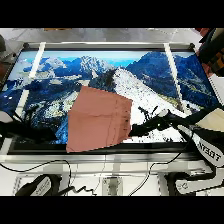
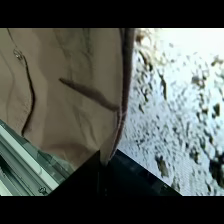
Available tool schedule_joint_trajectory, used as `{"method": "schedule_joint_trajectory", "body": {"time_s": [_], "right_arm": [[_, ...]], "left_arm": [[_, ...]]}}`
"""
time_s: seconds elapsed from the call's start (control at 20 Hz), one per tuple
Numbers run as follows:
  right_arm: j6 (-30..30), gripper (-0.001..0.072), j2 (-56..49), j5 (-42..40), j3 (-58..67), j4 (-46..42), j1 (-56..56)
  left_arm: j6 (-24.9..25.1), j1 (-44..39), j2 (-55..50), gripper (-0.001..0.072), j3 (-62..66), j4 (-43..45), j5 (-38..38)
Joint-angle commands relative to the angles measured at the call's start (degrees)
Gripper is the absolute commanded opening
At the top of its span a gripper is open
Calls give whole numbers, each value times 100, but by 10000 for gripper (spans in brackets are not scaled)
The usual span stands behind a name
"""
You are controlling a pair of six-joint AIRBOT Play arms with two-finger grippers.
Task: Fold the clothes and pants, and hang the long-sleeved shirts on hangers.
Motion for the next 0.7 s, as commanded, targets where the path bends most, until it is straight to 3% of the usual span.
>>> {"method": "schedule_joint_trajectory", "body": {"time_s": [0.0,0.25,0.5,0.55,0.65], "right_arm": [[-11,19,7,55,4,28,7],[-13,19,7,59,4,26,7],[-13,20,7,52,4,24,7],[-13,20,7,52,4,24,7],[-13,19,7,50,4,24,7]], "left_arm": [[334,79,-9,519,-1117,-424,361],[813,74,-13,472,-1657,-625,977],[839,72,-17,465,-1731,-675,1644],[859,72,-61,408,-1773,-765,1725],[1121,15,-227,397,-1808,-1154,1735]]}}
